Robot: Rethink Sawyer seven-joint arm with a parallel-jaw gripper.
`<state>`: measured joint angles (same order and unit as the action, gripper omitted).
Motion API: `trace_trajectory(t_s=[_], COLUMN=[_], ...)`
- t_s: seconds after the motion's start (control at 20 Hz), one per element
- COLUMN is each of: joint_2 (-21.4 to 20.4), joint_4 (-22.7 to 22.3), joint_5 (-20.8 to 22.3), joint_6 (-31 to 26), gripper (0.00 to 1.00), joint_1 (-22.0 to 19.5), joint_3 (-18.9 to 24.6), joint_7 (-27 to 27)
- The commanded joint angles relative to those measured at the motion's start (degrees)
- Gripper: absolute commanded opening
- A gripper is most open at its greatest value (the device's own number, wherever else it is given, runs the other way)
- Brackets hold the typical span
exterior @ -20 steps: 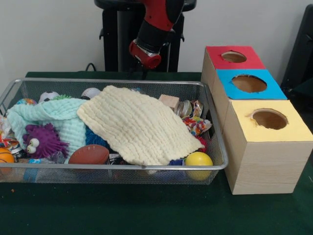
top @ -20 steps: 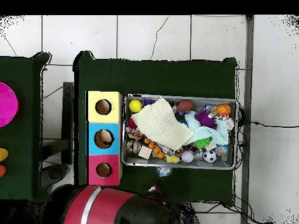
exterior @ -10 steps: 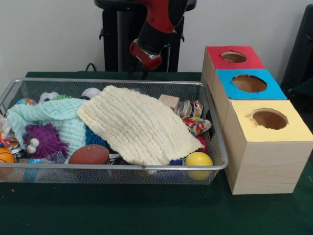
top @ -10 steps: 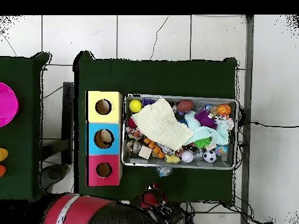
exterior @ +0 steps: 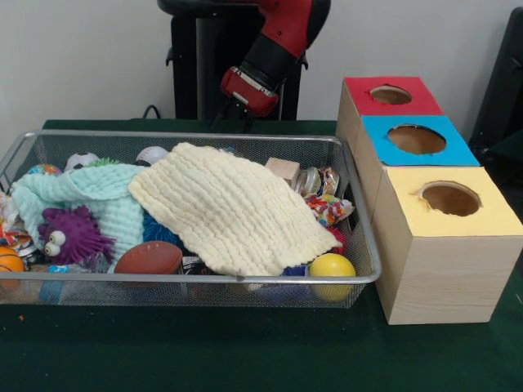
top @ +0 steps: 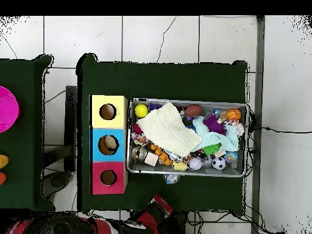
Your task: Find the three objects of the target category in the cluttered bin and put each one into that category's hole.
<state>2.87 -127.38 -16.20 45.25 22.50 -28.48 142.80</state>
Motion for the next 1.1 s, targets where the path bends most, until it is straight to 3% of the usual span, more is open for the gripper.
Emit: trace_trajectory(t_s=[0.05, 0.35, 0.45, 0.65, 0.85, 1.1], joint_2=[11.4, 13.2, 14.0, 12.1, 10.7, 10.6], joint_4=[5.8, 4.3, 4.4, 3.3, 3.0, 5.6], joint_5=[-11.2, -15.5, -14.7, -8.7, 1.4, 10.9], joint_6=[10.2, 17.4, 22.1, 27.6, 32.8, 35.3], gripper=[1.0, 1.0, 1.0, 1.0, 1.0, 1.0], joint_1=[3.1, 4.8, 4.0, 0.9, -4.7, -11.2], joint_3=[2.5, 3.6, 3.6, 1.9, -0.3, -1.9], joint_7=[9.9, 13.2, 15.7, 16.7, 17.7, 11.9])
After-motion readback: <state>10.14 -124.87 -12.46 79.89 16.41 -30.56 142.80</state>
